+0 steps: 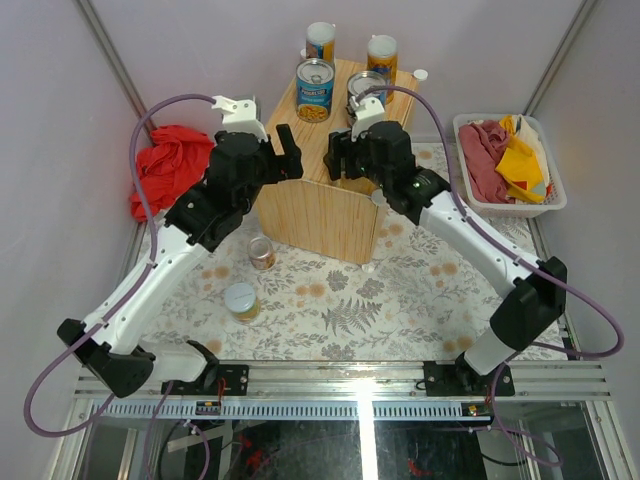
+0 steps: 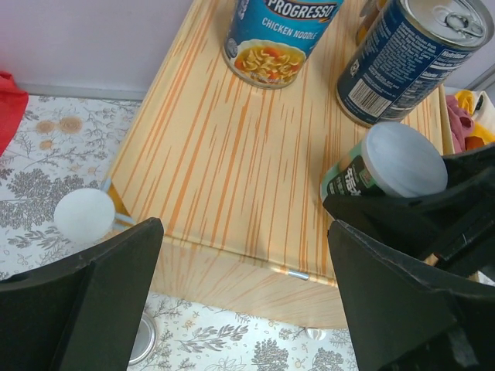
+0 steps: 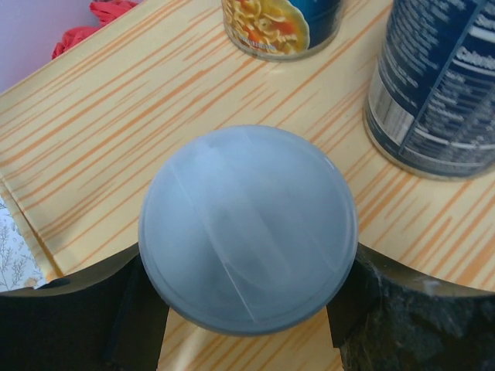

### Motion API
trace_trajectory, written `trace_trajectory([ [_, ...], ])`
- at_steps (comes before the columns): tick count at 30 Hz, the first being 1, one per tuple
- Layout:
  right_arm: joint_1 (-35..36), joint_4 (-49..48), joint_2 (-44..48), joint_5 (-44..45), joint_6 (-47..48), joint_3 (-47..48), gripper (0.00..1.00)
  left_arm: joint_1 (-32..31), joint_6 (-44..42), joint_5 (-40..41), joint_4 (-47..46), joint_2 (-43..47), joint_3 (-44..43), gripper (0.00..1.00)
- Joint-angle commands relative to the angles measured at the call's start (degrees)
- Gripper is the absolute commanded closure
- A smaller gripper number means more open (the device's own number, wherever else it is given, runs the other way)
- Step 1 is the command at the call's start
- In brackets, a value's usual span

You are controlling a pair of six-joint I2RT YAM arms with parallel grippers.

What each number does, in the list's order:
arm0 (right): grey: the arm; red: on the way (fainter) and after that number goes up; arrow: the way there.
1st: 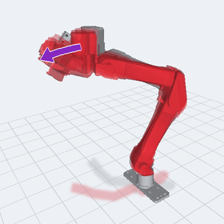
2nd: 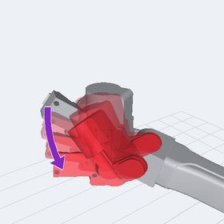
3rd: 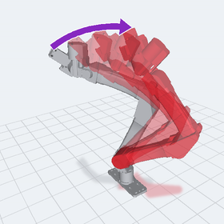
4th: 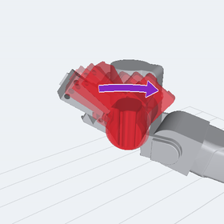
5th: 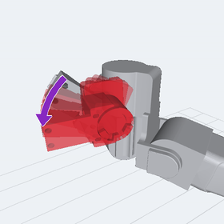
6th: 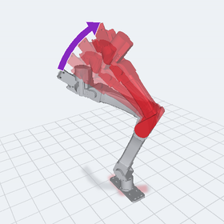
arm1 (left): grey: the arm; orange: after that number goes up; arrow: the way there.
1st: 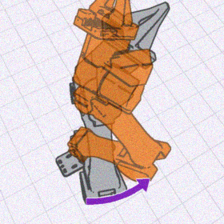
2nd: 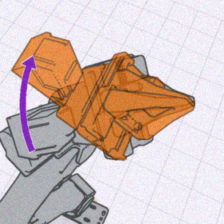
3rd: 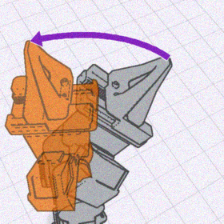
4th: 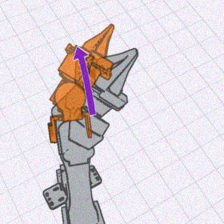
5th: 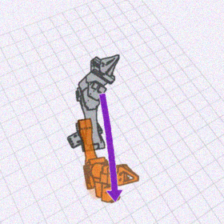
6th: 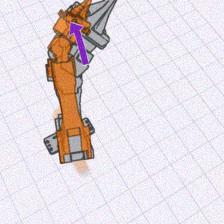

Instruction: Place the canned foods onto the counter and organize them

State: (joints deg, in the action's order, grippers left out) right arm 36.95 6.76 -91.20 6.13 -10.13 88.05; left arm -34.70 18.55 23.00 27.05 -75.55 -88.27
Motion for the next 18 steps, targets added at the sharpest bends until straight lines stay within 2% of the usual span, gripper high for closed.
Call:
trace_trajectory([
  [1,-0.3,-4.82,-2.39,-3.1,-0.05,6.0,0.49,0.98,2.45,2.22,-6.16,3.13,3.22,0.13],
  [18,0.0,-3.19,-15.49,-5.06,0.15,22.36,0.49,2.74,4.92,1.91,-5.95,6.72,9.45,0.13],
])
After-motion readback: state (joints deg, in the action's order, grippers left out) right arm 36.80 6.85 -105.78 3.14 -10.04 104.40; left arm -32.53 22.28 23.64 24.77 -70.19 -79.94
